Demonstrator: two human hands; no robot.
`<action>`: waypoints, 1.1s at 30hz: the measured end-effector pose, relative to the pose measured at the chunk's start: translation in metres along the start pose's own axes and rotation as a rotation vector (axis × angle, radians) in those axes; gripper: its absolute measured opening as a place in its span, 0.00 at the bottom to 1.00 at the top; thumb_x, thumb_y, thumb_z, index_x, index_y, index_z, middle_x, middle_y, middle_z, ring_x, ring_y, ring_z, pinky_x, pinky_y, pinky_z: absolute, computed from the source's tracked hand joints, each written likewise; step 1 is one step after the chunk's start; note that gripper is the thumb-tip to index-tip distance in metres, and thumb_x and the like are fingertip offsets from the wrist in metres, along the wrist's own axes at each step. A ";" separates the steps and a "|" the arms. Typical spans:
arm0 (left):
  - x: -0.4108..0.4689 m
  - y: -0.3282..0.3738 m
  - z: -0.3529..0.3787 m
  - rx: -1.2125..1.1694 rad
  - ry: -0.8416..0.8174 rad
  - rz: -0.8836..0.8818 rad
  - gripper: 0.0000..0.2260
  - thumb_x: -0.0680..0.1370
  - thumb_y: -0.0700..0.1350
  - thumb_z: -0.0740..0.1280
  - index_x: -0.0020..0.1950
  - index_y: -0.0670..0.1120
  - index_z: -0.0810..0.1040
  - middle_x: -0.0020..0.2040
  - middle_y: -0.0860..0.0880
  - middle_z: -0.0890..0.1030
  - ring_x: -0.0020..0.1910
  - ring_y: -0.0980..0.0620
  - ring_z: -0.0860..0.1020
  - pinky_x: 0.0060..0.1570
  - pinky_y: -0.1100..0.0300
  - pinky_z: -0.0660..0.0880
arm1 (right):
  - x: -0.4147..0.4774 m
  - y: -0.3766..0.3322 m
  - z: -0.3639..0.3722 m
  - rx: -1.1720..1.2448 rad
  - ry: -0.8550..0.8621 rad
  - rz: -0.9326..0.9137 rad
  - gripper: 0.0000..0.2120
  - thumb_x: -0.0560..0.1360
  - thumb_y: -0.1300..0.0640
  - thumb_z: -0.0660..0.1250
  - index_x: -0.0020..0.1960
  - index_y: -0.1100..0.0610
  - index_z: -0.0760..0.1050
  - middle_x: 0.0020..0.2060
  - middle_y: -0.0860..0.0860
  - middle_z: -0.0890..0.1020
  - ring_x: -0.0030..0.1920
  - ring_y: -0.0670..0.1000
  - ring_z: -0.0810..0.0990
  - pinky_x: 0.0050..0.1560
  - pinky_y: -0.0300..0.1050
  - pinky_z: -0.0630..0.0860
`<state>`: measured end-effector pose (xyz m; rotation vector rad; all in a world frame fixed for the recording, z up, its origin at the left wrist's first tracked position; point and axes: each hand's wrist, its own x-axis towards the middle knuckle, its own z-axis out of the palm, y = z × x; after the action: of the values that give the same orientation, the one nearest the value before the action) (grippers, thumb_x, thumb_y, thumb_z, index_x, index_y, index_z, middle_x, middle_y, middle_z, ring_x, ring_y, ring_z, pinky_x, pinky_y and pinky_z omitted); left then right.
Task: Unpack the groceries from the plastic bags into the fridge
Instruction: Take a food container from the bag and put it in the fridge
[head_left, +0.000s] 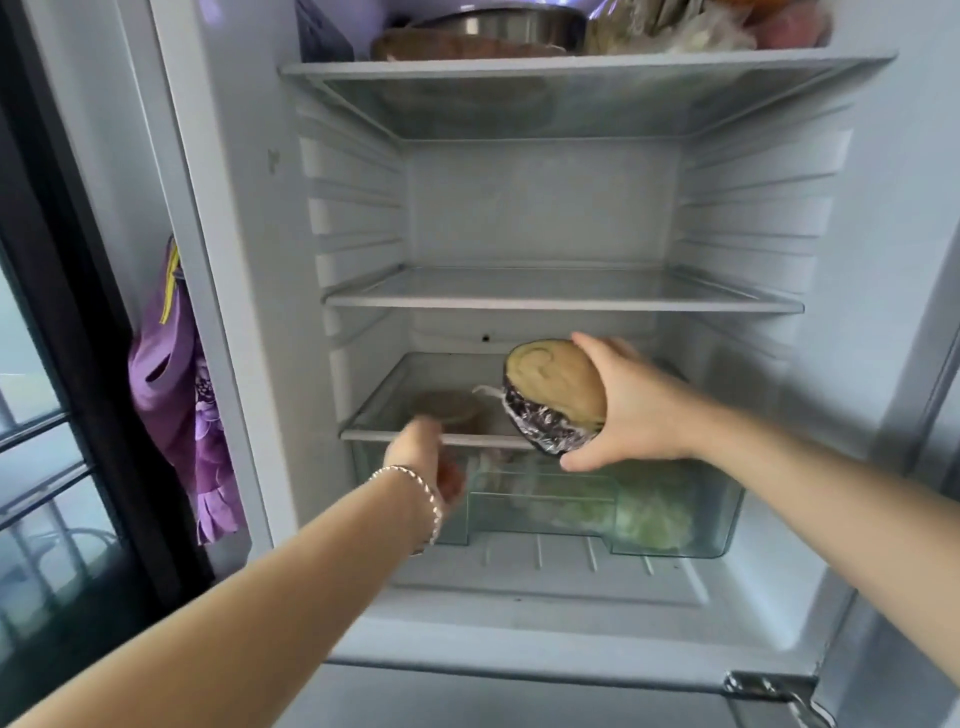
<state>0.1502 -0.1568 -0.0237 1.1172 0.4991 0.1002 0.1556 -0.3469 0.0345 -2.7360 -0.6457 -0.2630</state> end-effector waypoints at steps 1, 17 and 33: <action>0.006 -0.011 0.004 -0.053 -0.016 -0.169 0.10 0.78 0.46 0.61 0.40 0.43 0.67 0.26 0.46 0.71 0.21 0.50 0.70 0.24 0.64 0.70 | -0.001 0.006 -0.003 -0.001 0.014 0.024 0.62 0.56 0.43 0.79 0.77 0.51 0.43 0.74 0.50 0.55 0.73 0.51 0.58 0.71 0.47 0.62; -0.002 -0.054 0.026 -0.105 -0.156 -0.273 0.14 0.71 0.57 0.65 0.47 0.47 0.77 0.41 0.48 0.72 0.45 0.49 0.72 0.41 0.55 0.72 | -0.028 0.037 -0.008 0.071 0.062 0.195 0.62 0.53 0.45 0.79 0.76 0.42 0.43 0.70 0.53 0.61 0.70 0.52 0.64 0.68 0.49 0.67; -0.090 -0.049 -0.060 0.135 -0.304 -0.593 0.25 0.74 0.58 0.65 0.56 0.37 0.71 0.45 0.40 0.74 0.37 0.42 0.79 0.36 0.54 0.78 | -0.017 -0.012 0.012 0.197 -0.066 0.000 0.56 0.58 0.50 0.81 0.76 0.47 0.50 0.74 0.48 0.61 0.71 0.49 0.63 0.63 0.37 0.61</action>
<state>0.0365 -0.1578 -0.0567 1.0507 0.5486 -0.6190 0.1363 -0.3398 0.0216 -2.5644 -0.6522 -0.1034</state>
